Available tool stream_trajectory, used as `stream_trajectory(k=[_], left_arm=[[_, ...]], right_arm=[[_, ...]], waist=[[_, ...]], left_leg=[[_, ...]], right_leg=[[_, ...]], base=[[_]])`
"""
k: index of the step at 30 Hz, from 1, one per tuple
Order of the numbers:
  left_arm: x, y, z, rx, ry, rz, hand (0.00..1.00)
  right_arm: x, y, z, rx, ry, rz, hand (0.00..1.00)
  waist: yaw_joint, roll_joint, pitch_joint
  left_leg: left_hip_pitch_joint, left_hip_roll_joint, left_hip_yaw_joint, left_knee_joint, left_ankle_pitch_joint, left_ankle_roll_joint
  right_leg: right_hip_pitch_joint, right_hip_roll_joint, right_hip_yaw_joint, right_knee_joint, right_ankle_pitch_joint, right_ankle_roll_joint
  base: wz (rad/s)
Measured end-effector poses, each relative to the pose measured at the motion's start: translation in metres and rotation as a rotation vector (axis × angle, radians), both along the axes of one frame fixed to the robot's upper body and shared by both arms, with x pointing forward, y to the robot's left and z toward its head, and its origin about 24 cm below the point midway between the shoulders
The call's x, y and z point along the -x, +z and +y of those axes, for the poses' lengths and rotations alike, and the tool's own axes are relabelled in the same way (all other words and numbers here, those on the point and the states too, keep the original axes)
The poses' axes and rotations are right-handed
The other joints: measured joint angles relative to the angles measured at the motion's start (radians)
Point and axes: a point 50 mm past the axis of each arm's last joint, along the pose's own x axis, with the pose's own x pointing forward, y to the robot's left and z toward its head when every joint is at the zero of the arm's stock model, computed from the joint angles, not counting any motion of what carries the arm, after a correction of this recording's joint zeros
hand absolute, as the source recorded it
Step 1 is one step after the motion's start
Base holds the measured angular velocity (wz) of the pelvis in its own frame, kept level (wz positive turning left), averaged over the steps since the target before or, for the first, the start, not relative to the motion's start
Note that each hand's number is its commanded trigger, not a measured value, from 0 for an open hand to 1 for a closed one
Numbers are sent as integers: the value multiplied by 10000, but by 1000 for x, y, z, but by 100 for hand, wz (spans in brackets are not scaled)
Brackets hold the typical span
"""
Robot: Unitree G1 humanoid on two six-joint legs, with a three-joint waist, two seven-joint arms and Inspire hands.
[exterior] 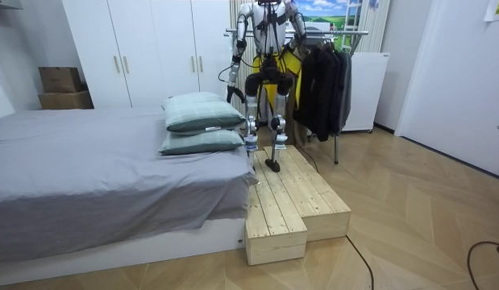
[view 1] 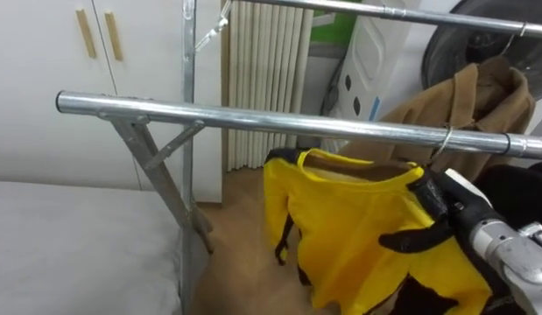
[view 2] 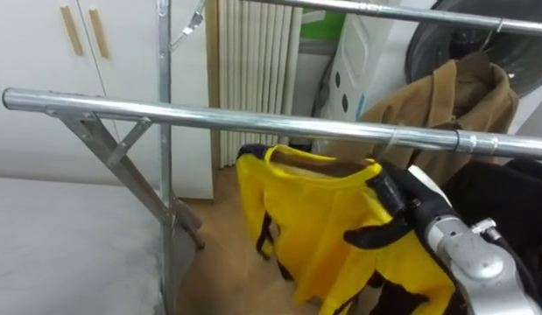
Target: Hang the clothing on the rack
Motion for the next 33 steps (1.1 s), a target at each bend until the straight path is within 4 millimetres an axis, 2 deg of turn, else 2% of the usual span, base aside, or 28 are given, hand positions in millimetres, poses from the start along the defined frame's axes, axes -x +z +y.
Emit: stream_trajectory(k=[3, 6, 9, 13, 18, 23, 26, 28, 33], left_arm=[[2, -1, -1, 28, 26, 72, 0], [2, -1, -1, 31, 17, 72, 0], [3, -1, -1, -9, -90, 106, 0], [5, -1, -1, -68, -112, 90, 0], [8, 0, -1, -256, -66, 84, 0], [7, 0, 0, -350, -11, 53, 0], [7, 0, 0, -426, 40, 46, 0], [13, -1, 0, -398, 115, 154, 0], [19, 0, 2, -446, 200, 286, 0]], right_arm=[[-1, 5, 0, 5, -65, -261, 0], [-2, 22, 0, -34, -56, -1000, 0], [-2, 36, -2, -14, -294, -1726, 0], [2, 43, -2, 45, -564, -2222, 0], [6, 42, -4, 81, -807, -2369, 0], [20, 28, -22, 62, -1648, -1955, 0], [34, 7, -36, -315, -2323, -1248, 0], [52, -15, -46, -446, -2919, -496, 0], [73, -50, -61, -563, -3854, 877, 0]], waist=[[-111, 65, 40], [-267, 130, 65], [-451, 181, 41], [-581, 265, -65], [-768, 269, -69], [-802, 238, -66], [-872, 144, -72], [-942, 126, -75], [-1033, 127, -73]], left_leg=[[101, -6, -5, 2, -2, -2], [-9, -12, 20, 9, -1, -1], [-14, -18, 29, 39, 0, -1], [-5, -18, 25, 40, 0, -1], [-27, -1, 14, 41, 0, -2], [77, -2, 23, 34, 0, -1], [81, -3, 35, 35, 1, -1], [122, -8, 31, 39, 1, -1], [126, -24, 34, 43, 1, -1]], right_leg=[[16, 9, 113, -13, -3, 5], [-118, 23, 146, -3, -5, 7], [-108, 21, 144, -10, 0, -2], [-93, 18, 135, 13, 7, -13], [-126, 44, 132, 136, 6, -12], [-80, 41, 106, 135, -2, -9], [-33, 36, 93, 60, -22, -20], [60, 17, 59, -23, -9, -41], [3, 20, 116, -1, -9, -41]], base=[[-11], [-4], [0], [0], [0], [1], [3], [6], [-4]])
